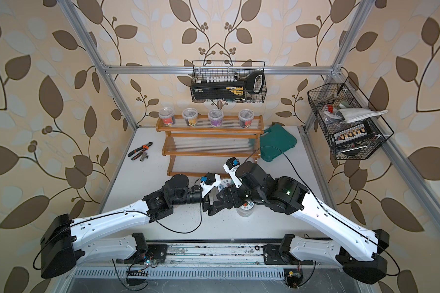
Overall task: Place the seed container on the shelf
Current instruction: Pick up the seed jar at the center of the board.
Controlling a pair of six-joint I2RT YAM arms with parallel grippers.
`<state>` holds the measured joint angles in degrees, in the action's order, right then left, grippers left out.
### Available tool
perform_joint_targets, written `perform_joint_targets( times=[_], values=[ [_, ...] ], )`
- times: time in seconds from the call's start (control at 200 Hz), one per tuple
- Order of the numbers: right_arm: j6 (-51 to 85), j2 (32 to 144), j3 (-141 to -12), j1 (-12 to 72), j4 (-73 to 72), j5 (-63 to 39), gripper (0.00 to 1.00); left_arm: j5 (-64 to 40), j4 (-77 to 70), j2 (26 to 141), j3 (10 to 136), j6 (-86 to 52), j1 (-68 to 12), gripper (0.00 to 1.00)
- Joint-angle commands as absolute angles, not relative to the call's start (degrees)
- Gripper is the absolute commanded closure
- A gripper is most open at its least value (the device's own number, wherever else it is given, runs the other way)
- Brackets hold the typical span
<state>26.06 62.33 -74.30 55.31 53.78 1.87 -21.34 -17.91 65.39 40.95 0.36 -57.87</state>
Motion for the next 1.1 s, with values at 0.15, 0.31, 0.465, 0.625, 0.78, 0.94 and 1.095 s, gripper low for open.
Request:
perform_joint_targets(
  times=[0.15, 0.31, 0.465, 0.625, 0.78, 0.94, 1.095],
  values=[
    [25.2, 62.1, -74.6, 55.1, 51.3, 1.6, 0.3, -22.8, -22.9, 65.8, 40.9, -0.8, -58.3, 0.48],
    [25.0, 61.7, -74.4, 55.1, 51.3, 2.1, 0.15, -22.6, -23.2, 65.9, 40.7, -0.9, -58.3, 0.51],
    [25.0, 59.1, -73.9, 55.1, 50.1, 2.6, 0.05, -21.6, -23.8, 65.8, 39.9, -1.2, -58.3, 0.52],
    [25.5, 54.7, -72.8, 55.1, 48.2, 4.0, 0.01, -17.9, -25.9, 64.9, 37.8, -2.2, -58.3, 0.5],
    [25.9, 50.5, -71.4, 55.2, 46.4, 6.7, 0.01, -9.4, -30.0, 62.8, 34.5, -3.2, -58.3, 0.48],
    [26.2, 47.9, -69.4, 55.1, 46.1, 11.7, 0.01, 1.8, -33.8, 59.9, 31.3, -3.3, -58.2, 0.47],
    [26.1, 47.2, -68.0, 55.1, 45.6, 13.5, 0.01, 12.4, -36.7, 57.5, 28.8, -2.9, -57.2, 0.5]
  ],
)
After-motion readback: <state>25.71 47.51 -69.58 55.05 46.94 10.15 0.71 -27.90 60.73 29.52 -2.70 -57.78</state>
